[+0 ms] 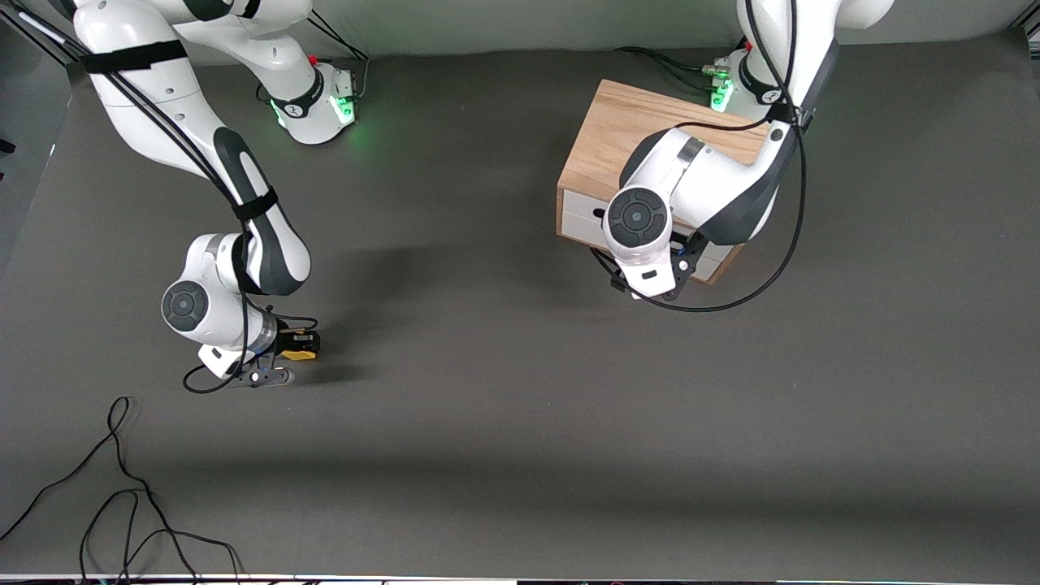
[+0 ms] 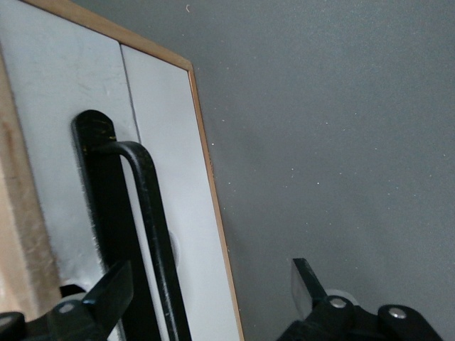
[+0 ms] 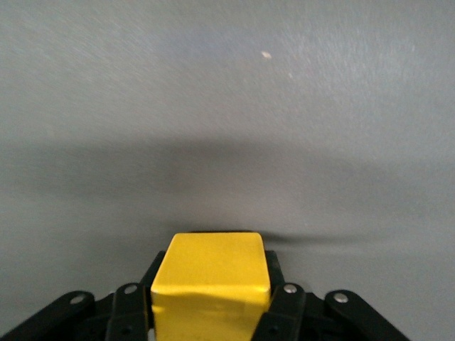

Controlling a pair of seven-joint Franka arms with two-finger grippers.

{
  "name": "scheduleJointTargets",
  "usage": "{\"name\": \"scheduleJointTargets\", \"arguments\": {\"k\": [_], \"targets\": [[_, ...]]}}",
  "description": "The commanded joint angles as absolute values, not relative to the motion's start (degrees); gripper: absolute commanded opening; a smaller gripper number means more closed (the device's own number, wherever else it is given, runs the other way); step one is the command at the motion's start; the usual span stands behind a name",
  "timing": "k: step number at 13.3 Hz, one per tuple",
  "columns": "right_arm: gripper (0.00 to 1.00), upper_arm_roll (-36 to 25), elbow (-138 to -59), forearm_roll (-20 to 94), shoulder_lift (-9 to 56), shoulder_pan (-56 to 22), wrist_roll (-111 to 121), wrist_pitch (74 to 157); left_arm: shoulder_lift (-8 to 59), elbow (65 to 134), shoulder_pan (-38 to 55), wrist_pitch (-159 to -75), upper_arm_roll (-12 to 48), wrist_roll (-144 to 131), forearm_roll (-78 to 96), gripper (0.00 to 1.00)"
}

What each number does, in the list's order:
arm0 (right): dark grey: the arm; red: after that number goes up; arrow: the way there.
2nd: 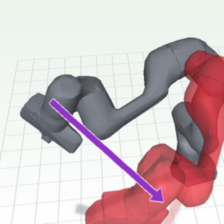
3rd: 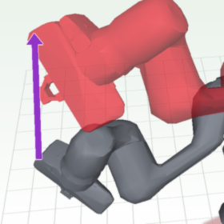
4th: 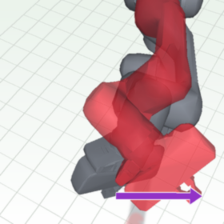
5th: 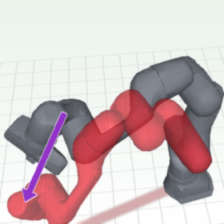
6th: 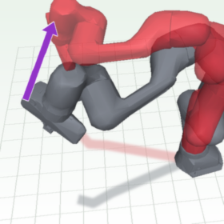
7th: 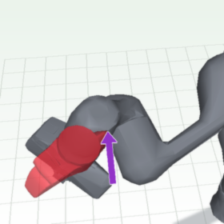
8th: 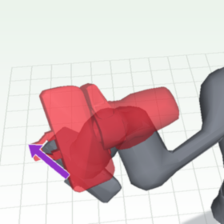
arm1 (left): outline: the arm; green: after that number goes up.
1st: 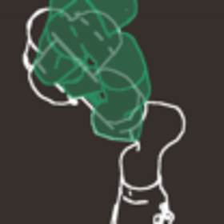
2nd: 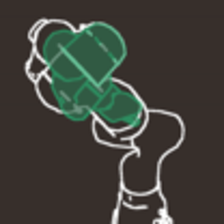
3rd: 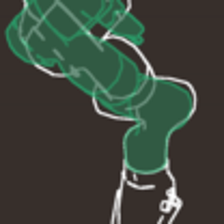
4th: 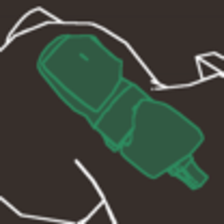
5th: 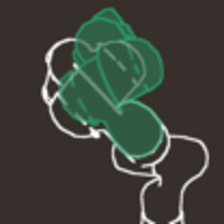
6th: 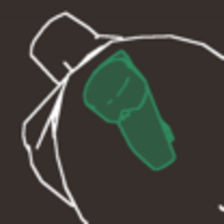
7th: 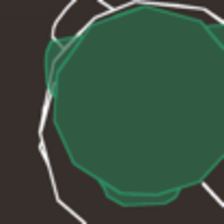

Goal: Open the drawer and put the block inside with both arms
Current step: 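Close the right gripper on the cube while the left gripper hooks the handle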

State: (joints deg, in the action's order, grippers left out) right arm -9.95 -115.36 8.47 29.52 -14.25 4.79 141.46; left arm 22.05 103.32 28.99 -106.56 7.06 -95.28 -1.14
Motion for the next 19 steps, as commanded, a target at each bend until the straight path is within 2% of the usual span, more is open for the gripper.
{"name": "scheduleJointTargets", "arguments": {"k": [1, 4, 8, 12, 14, 19], "targets": [[0.0, -10.1, -115.7, 9.8, 23.8, -14.6, 5.7, 136.5, 22.7, 103.8, 29.3, -108.3, 7.0, -95.9, -2.5, 1.0], [0.0, -10.5, -113.8, 9.8, 15.7, -14.6, 5.3, 126.8, 23.6, 103.6, 29.3, -109.2, 7.0, -95.9, -2.5, 1.0], [0.0, -11.7, -107.8, 9.2, 7.9, -14.5, 5.2, 112.8, 23.9, 102.7, 29.2, -109.3, 7.0, -95.9, -2.5, 1.0], [0.0, -14.3, -97.4, 8.7, 5.3, -14.5, 5.2, 95.6, 26.6, 99.6, 29.4, -111.4, 7.0, -95.9, -3.7, 1.0], [0.0, -14.4, -93.7, 4.0, 4.2, -14.6, 5.2, 88.9, 28.6, 96.8, 29.4, -111.7, 7.0, -96.0, -3.7, 1.0], [0.0, -14.4, -92.7, 3.3, 4.0, -14.6, 5.1, 87.7, 33.4, 88.2, 29.5, -111.7, 7.0, -96.2, -4.2, 1.0]]}}
